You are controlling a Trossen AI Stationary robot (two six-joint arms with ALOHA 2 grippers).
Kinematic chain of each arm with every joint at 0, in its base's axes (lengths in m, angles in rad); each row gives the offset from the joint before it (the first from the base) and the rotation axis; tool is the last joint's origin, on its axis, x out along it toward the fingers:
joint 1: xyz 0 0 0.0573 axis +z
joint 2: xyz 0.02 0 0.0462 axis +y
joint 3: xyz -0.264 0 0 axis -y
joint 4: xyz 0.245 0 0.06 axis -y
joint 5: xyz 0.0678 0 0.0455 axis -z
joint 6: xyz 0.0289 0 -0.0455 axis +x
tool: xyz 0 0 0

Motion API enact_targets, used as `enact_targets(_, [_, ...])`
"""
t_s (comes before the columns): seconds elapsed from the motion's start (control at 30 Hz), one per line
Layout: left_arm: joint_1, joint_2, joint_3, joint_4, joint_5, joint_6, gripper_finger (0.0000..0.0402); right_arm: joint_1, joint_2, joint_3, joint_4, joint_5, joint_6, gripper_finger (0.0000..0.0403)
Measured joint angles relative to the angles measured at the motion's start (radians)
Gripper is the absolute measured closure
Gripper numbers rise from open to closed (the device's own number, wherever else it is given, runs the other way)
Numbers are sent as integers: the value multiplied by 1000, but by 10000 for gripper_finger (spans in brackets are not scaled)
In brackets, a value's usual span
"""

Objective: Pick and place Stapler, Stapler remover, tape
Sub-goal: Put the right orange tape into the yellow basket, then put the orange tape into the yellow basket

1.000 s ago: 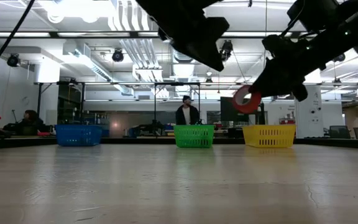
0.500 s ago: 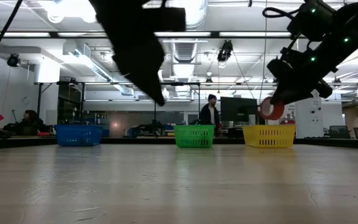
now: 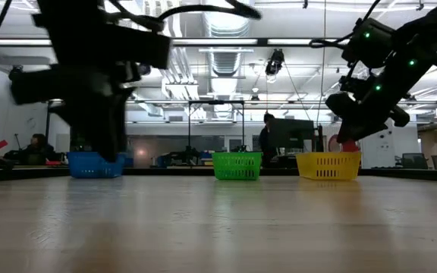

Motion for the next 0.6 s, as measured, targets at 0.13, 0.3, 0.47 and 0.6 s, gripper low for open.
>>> enact_targets(0.13, [-36,-20,-10,-88,35,-57,236,0,29,0,4,-18,0,248])
enact_targets(0.3, [-87,-72,-12,-215,38,-145,236,0,43,0,24,-14,-18,206])
enact_targets(0.47, [-147,-139,-22,-283,88,-167,236,4,16,18,41,4,-70,170])
enact_targets(0.6, [-187,-194,-65,-288,122,-229,236,11,-8,50,40,0,-95,150])
